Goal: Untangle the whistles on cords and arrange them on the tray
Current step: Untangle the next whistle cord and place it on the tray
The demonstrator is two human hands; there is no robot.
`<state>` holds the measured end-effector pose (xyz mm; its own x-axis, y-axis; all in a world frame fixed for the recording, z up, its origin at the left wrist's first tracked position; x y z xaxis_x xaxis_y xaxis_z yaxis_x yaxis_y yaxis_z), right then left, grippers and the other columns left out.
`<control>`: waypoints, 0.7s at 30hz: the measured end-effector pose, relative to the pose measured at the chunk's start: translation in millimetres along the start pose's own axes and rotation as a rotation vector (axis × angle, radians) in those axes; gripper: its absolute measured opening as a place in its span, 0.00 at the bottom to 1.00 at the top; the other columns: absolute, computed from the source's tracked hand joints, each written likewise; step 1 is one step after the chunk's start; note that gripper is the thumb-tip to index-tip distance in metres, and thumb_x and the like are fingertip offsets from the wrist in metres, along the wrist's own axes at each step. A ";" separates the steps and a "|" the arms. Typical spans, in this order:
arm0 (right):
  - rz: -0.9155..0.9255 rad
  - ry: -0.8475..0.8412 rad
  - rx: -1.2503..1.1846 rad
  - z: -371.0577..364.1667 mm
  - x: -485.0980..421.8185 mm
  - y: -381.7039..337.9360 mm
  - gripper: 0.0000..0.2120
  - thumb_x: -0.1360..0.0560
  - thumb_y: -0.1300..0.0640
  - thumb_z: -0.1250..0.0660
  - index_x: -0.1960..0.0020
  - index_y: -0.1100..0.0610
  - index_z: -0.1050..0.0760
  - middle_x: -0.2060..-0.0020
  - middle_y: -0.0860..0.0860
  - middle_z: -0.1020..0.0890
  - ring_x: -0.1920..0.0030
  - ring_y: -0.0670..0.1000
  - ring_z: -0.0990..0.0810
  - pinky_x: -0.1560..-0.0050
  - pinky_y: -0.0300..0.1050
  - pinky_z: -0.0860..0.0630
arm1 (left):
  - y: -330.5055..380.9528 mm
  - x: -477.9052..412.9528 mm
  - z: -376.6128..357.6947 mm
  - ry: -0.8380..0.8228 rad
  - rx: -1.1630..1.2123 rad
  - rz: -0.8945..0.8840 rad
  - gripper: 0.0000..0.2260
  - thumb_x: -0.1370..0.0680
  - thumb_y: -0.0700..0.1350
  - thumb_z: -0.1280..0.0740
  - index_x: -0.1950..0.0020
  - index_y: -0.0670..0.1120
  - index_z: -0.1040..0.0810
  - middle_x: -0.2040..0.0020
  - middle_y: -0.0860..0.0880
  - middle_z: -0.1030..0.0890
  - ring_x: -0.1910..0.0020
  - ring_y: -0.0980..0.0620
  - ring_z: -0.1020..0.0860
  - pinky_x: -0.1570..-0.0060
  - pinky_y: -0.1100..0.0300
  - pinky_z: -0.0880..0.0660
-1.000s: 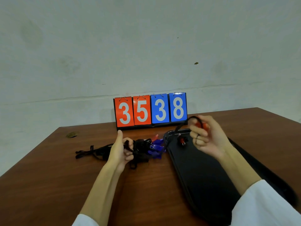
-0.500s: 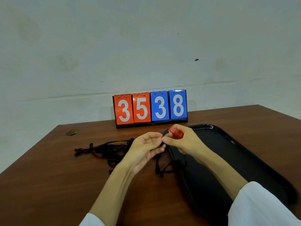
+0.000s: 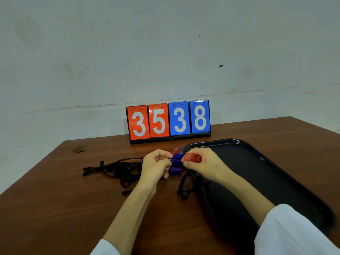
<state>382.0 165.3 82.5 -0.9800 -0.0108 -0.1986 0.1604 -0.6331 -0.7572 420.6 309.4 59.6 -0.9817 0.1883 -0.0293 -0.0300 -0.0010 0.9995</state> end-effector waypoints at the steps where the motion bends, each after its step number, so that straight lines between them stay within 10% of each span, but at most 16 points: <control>1: 0.003 0.034 -0.025 4.1 -0.5 0.3 0.05 0.26 0.56 0.32 0.52 0.54 0.21 0.61 0.46 0.20 0.61 0.40 0.22 0.59 0.33 0.29 | 0.1 0.1 -1.3 -0.035 0.014 0.003 0.08 0.25 0.31 0.37 0.52 0.41 0.21 0.58 0.43 0.22 0.65 0.51 0.23 0.67 0.59 0.23; 4: -0.050 0.086 -0.194 8.4 1.4 2.8 0.07 0.27 0.55 0.31 0.50 0.55 0.21 0.67 0.45 0.22 0.72 0.35 0.26 0.72 0.27 0.32 | 5.4 7.8 -16.9 -0.195 0.051 -0.062 0.13 0.27 0.33 0.31 0.46 0.44 0.21 0.47 0.44 0.20 0.51 0.46 0.18 0.49 0.52 0.20; 10: -0.192 0.031 -0.395 -2.6 3.5 11.2 0.08 0.26 0.55 0.33 0.55 0.60 0.22 0.76 0.46 0.28 0.80 0.41 0.33 0.78 0.34 0.37 | 19.2 14.4 -22.9 -0.081 -0.277 -0.341 0.12 0.31 0.37 0.25 0.51 0.48 0.22 0.53 0.51 0.19 0.62 0.52 0.19 0.58 0.60 0.20; 21: -0.284 -0.105 -0.658 -4.2 8.2 12.6 0.07 0.26 0.60 0.33 0.62 0.59 0.23 0.78 0.46 0.27 0.80 0.43 0.37 0.78 0.34 0.40 | 11.4 4.9 -12.0 -0.116 -0.123 -0.223 0.05 0.25 0.36 0.32 0.50 0.40 0.20 0.60 0.43 0.17 0.65 0.52 0.19 0.62 0.63 0.21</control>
<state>376.5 160.5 68.7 -0.9952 -0.0104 0.0969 -0.0966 -0.0256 -0.9950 413.2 298.5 70.8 -0.9203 0.3084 -0.2406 -0.2726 -0.0644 0.9600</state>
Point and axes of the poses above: each hand's wrist, its own x-axis away from the middle knuckle, its own z-axis out of the back of the hand, y = z × x, the point moved 7 cm from there along -x, towards the middle knuckle
